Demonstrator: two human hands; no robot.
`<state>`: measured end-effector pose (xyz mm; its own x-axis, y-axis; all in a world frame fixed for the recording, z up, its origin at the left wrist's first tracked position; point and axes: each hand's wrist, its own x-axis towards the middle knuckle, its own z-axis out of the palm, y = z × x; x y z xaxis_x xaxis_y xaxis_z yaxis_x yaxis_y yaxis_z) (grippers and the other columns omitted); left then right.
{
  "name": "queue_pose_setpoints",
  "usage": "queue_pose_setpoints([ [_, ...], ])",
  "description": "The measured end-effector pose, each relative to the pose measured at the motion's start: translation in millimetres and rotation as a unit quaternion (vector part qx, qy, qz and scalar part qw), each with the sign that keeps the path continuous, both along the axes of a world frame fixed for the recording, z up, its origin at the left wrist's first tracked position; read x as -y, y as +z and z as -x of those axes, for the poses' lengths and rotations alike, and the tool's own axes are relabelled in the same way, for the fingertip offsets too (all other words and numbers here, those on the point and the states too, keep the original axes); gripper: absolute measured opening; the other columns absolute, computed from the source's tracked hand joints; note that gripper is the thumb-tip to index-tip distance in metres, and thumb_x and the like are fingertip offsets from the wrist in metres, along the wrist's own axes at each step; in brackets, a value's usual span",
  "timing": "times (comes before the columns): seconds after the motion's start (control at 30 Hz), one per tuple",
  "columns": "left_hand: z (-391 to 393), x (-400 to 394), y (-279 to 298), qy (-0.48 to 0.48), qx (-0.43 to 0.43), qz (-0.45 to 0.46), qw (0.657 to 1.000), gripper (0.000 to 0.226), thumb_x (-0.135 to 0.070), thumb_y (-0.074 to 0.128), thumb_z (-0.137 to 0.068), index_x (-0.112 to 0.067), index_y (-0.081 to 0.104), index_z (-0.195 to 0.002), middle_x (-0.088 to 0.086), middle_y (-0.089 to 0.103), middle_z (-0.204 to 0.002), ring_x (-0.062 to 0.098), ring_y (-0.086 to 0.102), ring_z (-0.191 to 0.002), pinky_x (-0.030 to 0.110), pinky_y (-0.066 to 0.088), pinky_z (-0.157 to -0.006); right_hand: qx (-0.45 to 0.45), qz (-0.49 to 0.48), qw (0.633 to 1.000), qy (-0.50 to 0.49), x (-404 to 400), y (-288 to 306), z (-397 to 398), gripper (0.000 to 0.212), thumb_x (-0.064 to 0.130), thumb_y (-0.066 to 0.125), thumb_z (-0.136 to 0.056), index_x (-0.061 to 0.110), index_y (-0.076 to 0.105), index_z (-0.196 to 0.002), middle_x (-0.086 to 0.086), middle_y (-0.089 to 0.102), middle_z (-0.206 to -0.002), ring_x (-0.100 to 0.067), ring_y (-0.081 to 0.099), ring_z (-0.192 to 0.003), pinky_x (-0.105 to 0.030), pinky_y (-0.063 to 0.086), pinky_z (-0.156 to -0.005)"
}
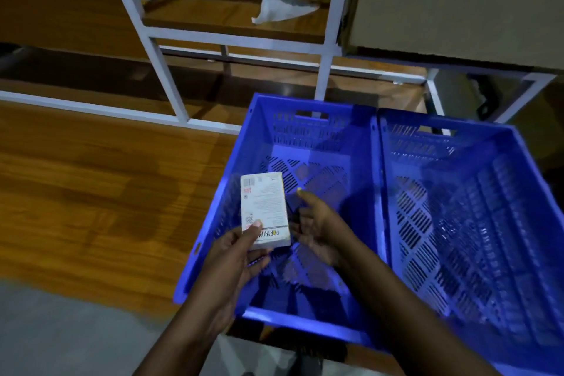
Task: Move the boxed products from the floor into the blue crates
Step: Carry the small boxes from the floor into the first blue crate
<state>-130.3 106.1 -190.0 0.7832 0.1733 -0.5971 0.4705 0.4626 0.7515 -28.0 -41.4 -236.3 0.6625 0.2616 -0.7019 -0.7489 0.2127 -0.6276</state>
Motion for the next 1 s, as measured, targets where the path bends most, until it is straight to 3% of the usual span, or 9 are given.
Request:
queue_pose_setpoints([
  [0.17, -15.4, 25.3, -13.2, -0.050, -0.006, -0.066, 0.997, 0.016, -0.019, 0.059, -0.102, -0.009, 0.070, -0.107, 0.007, 0.080, -0.096, 0.012, 0.074, -0.078, 0.024, 0.059, -0.070, 0.035, -0.023, 0.999, 0.032, 29.6, 17.8, 35.5, 0.043, 0.029, 0.066, -0.097, -0.006, 0.068, -0.123, -0.021, 0.075, -0.117, -0.034, 0.072, -0.110, -0.041, 0.057, -0.101],
  [0.3, -21.8, 22.6, -26.3, -0.160, 0.003, -0.214, 0.964, 0.024, -0.025, 0.068, -0.097, -0.017, 0.069, -0.119, -0.006, 0.076, -0.110, 0.009, 0.068, -0.103, 0.019, 0.052, -0.082, 0.056, 0.068, 0.996, -0.028, 40.0, 5.4, 32.2, 0.031, 0.019, 0.078, -0.087, -0.011, 0.074, -0.093, -0.019, 0.078, -0.087, -0.031, 0.077, -0.084, -0.043, 0.062, -0.085],
  [0.4, -23.7, 9.6, -29.4, -0.191, 0.012, -0.274, 0.942, 0.076, -0.060, 0.079, -0.073, -0.020, 0.060, -0.135, -0.004, 0.065, -0.135, 0.011, 0.060, -0.127, 0.030, 0.046, -0.110, 0.058, 0.142, 0.987, -0.045, 48.6, -3.6, 24.5, 0.033, 0.021, 0.081, -0.086, 0.013, 0.065, -0.059, 0.000, 0.064, -0.055, -0.011, 0.063, -0.047, -0.030, 0.056, -0.053],
  [0.47, -25.6, -0.4, -30.1, -0.206, 0.022, -0.284, 0.936, 0.096, -0.072, 0.077, -0.062, -0.020, 0.056, -0.141, -0.002, 0.060, -0.142, 0.012, 0.055, -0.133, 0.039, 0.041, -0.117, 0.070, 0.149, 0.984, -0.064, 48.2, -4.4, 21.0, 0.025, 0.018, 0.080, -0.088, 0.011, 0.068, -0.066, 0.000, 0.068, -0.057, -0.011, 0.066, -0.049, -0.026, 0.050, -0.050],
  [0.6, -28.7, -20.8, -28.1, -0.246, 0.028, -0.287, 0.925, 0.075, -0.045, 0.078, -0.086, -0.017, 0.049, -0.149, -0.002, 0.052, -0.150, 0.013, 0.048, -0.139, 0.038, 0.037, -0.119, 0.094, 0.211, 0.968, -0.099, 35.1, -3.2, 6.0, 0.013, 0.012, 0.078, -0.088, 0.001, 0.072, -0.086, 0.004, 0.067, -0.052, -0.005, 0.062, -0.042, -0.018, 0.045, -0.041],
  [0.73, -27.9, -37.0, -27.7, -0.281, 0.067, -0.304, 0.908, 0.083, -0.065, 0.077, -0.074, -0.027, 0.053, -0.144, -0.008, 0.054, -0.148, 0.008, 0.049, -0.137, 0.038, 0.039, -0.119, 0.149, 0.366, 0.919, -0.005, 13.6, -14.8, -3.5, 0.029, 0.027, 0.080, -0.086, 0.009, 0.068, -0.066, 0.001, 0.059, -0.057, -0.009, 0.054, -0.051, -0.028, 0.048, -0.050],
  [0.8, -26.5, -42.4, -27.0, -0.297, 0.088, -0.317, 0.896, 0.061, -0.059, 0.076, -0.079, -0.038, 0.058, -0.133, -0.014, 0.059, -0.142, 0.001, 0.053, -0.132, 0.033, 0.041, -0.116, 0.157, 0.410, 0.898, 0.017, 3.4, -18.0, -0.5, 0.044, 0.033, 0.080, -0.086, 0.013, 0.057, -0.054, 0.008, 0.050, -0.047, 0.000, 0.043, -0.042, -0.018, 0.035, -0.039],
  [0.87, -25.1, -45.2, -30.4, -0.314, 0.106, -0.310, 0.891, 0.068, -0.069, 0.072, -0.075, -0.038, 0.059, -0.134, -0.017, 0.061, -0.140, -0.002, 0.054, -0.131, 0.034, 0.042, -0.116, 0.177, 0.423, 0.889, 0.005, -1.1, -18.6, 8.2, 0.049, 0.038, 0.081, -0.084, 0.015, 0.051, -0.052, 0.009, 0.045, -0.040, 0.002, 0.039, -0.038, -0.014, 0.027, -0.037],
  [1.0, -23.1, -46.8, -31.7, -0.354, 0.127, -0.301, 0.876, 0.077, -0.064, 0.071, -0.082, -0.032, 0.049, -0.148, -0.016, 0.053, -0.147, 0.003, 0.050, -0.134, 0.033, 0.041, -0.116, 0.205, 0.440, 0.874, -0.023, 4.6, -11.0, 40.0, 0.035, 0.048, 0.080, -0.082, 0.017, 0.066, -0.090, 0.007, 0.066, -0.075, -0.005, 0.060, -0.073, -0.017, 0.042, -0.059],
])
